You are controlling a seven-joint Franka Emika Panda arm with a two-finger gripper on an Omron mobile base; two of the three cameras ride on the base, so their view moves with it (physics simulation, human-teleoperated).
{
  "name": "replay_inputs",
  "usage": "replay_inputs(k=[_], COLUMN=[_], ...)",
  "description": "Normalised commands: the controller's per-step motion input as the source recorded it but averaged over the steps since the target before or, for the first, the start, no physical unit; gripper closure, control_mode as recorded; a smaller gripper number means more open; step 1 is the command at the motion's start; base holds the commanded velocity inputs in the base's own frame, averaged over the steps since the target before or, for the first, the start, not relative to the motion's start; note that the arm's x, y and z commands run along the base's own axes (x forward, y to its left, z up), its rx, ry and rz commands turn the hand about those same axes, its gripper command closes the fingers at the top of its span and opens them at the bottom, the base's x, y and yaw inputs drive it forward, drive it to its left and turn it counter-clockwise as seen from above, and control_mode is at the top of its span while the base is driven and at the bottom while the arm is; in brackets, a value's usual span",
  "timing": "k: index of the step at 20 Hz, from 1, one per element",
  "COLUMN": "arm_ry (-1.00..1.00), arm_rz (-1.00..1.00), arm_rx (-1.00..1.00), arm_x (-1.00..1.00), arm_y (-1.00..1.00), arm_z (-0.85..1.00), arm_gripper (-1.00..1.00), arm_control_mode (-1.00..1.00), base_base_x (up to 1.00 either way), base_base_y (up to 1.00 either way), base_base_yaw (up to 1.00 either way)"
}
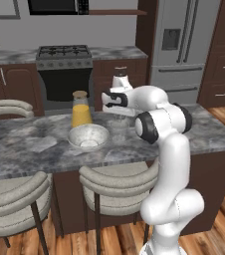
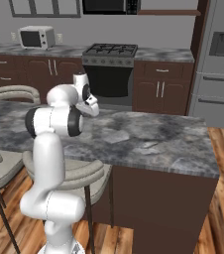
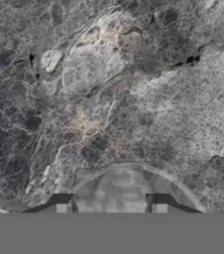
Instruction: There are two ice cubes in the ice bowl. Place both ice cubes in the glass cup.
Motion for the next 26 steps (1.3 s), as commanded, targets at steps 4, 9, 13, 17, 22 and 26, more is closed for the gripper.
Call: replay_inputs(k=[4,9,13,17,22,26], arm_ry=[0.0,0.0,0.0,0.0,0.0,0.0], arm_rz=[0.0,0.0,0.0,0.0,0.0,0.0], arm_rx=[0.0,0.0,0.0,0.0,0.0,0.0], arm_x=[-0.17,-0.01,0.0,0.0,0.0,0.0], arm_y=[0.0,0.0,0.04,0.21,0.05,0.0], arm_z=[-0.03,0.0,0.0,0.0,-0.03,0.0], arm_gripper=[1.0,1.0,1.0,1.0,1.0,-1.0], arm_control_mode=[-1.0,-1.0,-1.0,-1.0,-1.0,-1.0], base_base_x=[0.0,0.0,0.0,0.0,0.0,0.0], base_base_y=[0.0,0.0,0.0,0.0,0.0,0.0], base_base_yaw=[0.0,0.0,0.0,0.0,0.0,0.0])
